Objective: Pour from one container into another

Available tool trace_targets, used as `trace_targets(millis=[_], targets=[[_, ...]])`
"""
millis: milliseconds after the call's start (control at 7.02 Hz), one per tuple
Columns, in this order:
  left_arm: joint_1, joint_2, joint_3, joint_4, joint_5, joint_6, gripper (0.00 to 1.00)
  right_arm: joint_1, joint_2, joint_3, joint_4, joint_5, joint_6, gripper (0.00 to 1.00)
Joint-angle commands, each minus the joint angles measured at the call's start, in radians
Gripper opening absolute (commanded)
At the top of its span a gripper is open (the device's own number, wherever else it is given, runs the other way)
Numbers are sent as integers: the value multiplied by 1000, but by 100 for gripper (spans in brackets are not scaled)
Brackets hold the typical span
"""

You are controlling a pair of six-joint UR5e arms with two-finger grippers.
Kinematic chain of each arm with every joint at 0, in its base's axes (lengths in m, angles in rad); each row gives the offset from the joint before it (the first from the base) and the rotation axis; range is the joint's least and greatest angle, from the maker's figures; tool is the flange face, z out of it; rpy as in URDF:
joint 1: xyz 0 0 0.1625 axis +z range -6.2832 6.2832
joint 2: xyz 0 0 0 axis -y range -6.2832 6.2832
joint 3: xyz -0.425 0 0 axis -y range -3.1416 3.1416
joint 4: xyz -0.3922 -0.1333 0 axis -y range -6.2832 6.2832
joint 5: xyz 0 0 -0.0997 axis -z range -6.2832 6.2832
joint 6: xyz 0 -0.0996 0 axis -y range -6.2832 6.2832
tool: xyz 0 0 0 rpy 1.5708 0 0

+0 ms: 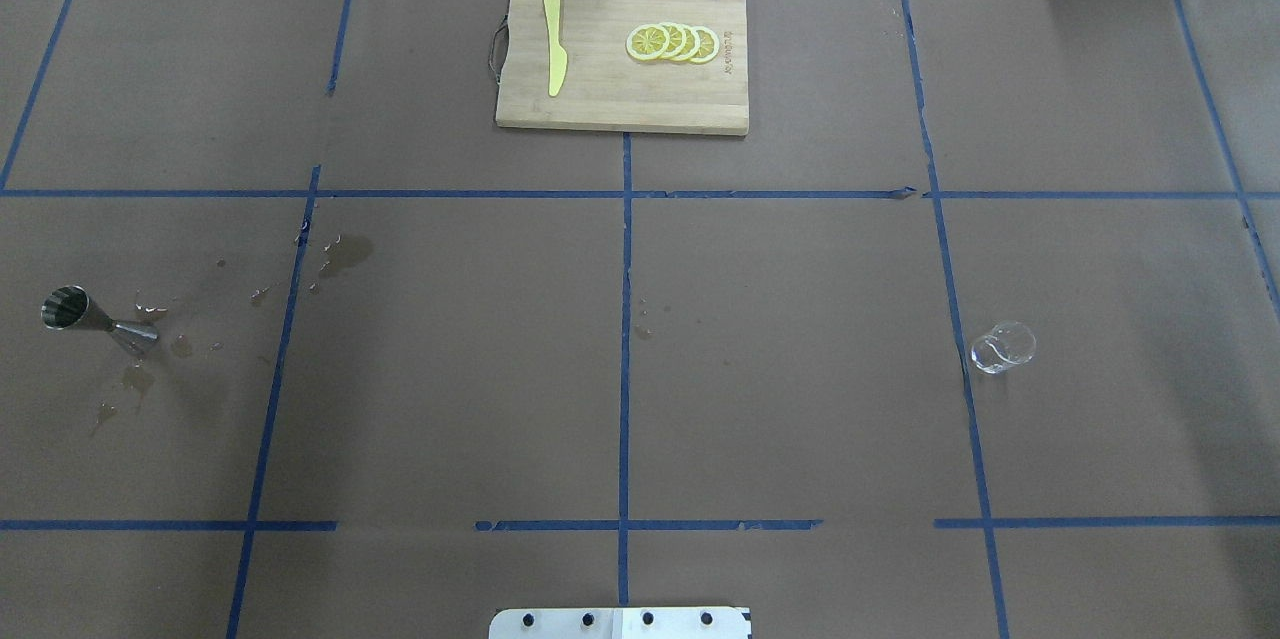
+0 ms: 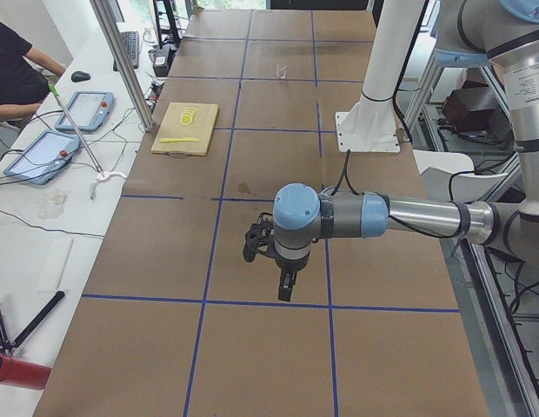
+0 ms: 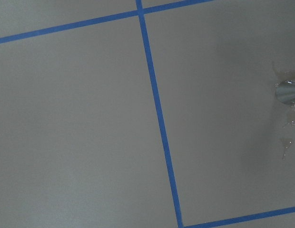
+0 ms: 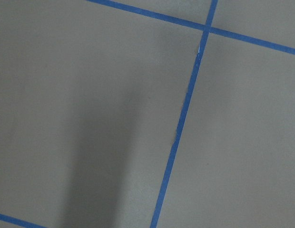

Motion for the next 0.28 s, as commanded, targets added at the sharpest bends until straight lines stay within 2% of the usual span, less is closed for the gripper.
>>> trace_targets(millis=[0,142], targets=[[-2,0,1,2,-3,0,100,0,2,1,3,30,70,100],[-2,-1,-2,11,-11,0,100,0,0,1,3,30,72,100]])
